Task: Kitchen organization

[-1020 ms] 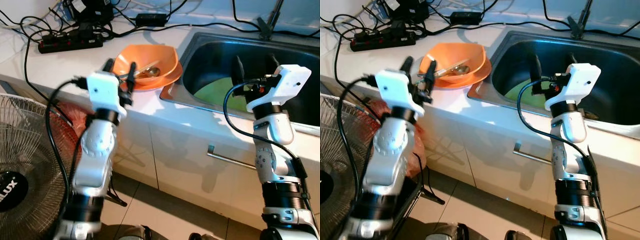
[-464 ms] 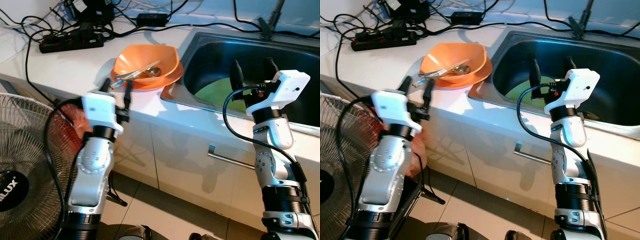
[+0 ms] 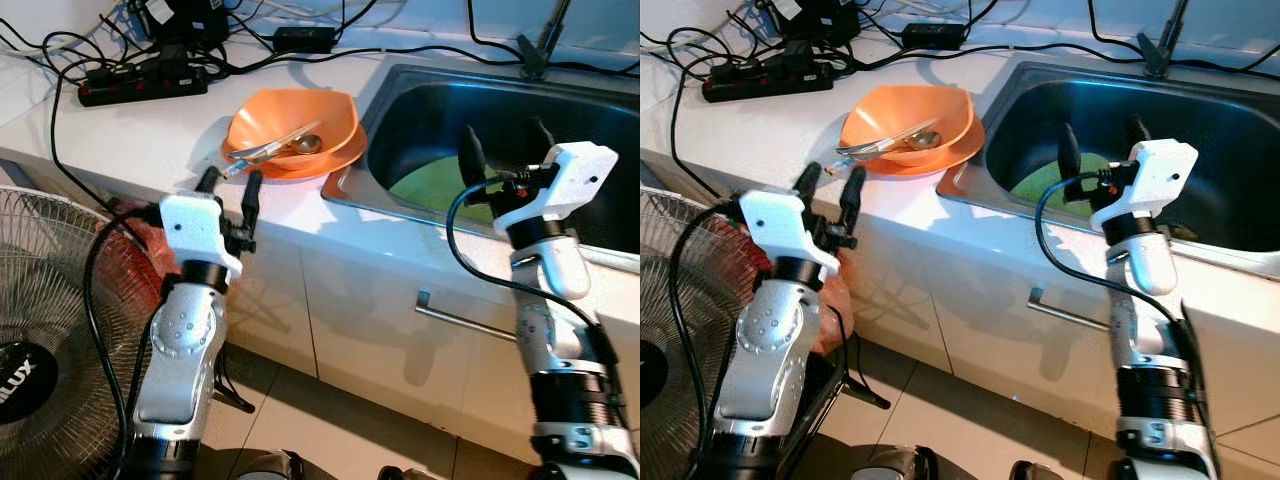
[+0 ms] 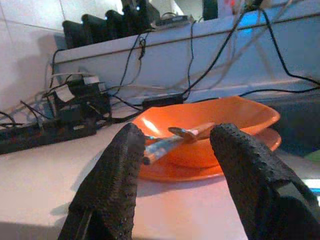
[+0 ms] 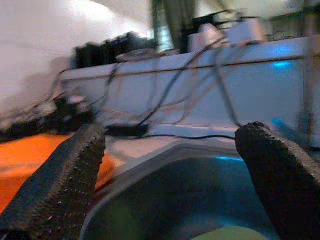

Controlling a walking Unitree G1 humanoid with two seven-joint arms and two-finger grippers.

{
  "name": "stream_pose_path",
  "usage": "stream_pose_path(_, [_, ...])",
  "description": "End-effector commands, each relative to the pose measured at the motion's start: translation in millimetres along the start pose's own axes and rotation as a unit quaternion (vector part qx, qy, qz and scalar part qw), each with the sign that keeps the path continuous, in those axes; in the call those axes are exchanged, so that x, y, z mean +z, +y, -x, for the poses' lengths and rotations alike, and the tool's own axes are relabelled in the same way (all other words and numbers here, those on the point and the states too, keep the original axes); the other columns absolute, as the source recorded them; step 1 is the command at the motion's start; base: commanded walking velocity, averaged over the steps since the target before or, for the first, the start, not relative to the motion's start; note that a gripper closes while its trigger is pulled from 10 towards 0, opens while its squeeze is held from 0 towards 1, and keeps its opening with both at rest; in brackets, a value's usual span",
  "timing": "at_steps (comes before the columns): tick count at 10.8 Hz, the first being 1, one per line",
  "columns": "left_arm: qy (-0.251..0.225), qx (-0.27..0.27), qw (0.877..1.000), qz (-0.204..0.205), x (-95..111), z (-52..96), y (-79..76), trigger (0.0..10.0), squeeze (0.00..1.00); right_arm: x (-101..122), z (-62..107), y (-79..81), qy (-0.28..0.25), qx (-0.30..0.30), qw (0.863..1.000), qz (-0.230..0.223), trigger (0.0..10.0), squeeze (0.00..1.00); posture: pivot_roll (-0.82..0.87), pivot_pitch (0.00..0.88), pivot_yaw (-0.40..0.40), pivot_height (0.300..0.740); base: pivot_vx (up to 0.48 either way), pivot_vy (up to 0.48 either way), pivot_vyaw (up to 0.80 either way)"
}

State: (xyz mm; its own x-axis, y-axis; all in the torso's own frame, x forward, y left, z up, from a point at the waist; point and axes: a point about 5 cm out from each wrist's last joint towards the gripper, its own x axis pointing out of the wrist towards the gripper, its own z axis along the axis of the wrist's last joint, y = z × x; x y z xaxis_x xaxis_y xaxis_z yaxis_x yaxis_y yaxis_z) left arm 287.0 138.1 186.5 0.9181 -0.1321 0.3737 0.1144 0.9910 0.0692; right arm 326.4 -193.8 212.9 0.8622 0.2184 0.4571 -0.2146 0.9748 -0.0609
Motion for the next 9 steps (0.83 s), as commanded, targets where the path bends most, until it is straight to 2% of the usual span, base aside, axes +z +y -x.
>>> stream_pose_path(1, [0.001,-0.003,1.000,0.001,1,2.6,0.7,10.0,0.00,-5,3.8,1.6,0.014,0.020,1.000,-0.007,10.0,0.00,0.10,0.097,0.076,0.740,0.000,0.000,0.00])
stream_pose_path(3, [0.006,-0.007,1.000,0.003,1,6.8,-0.9,10.0,0.00,-4,16.9,-14.3,0.040,0.110,0.993,0.001,10.0,0.00,0.09,0.093,0.077,0.740,0.000,0.000,0.00])
stream_pose_path(5, [0.012,-0.008,1.000,0.002,0,10.3,-0.1,10.0,0.00,4,22.0,-29.5,0.046,0.141,0.989,-0.002,10.0,0.00,0.09,0.097,0.078,0.740,0.000,0.000,0.00])
stream_pose_path(7, [0.015,-0.007,1.000,0.000,-1,9.4,1.1,10.0,0.00,6,28.7,-22.9,0.053,0.207,0.977,-0.021,10.0,0.00,0.10,0.113,0.076,0.740,0.000,0.000,0.00])
stream_pose_path(9, [0.015,-0.006,1.000,0.001,-1,3.6,0.8,10.0,0.00,2,29.6,-14.7,0.054,0.220,0.973,-0.035,10.0,0.00,0.11,0.118,0.078,0.740,0.000,0.000,0.00])
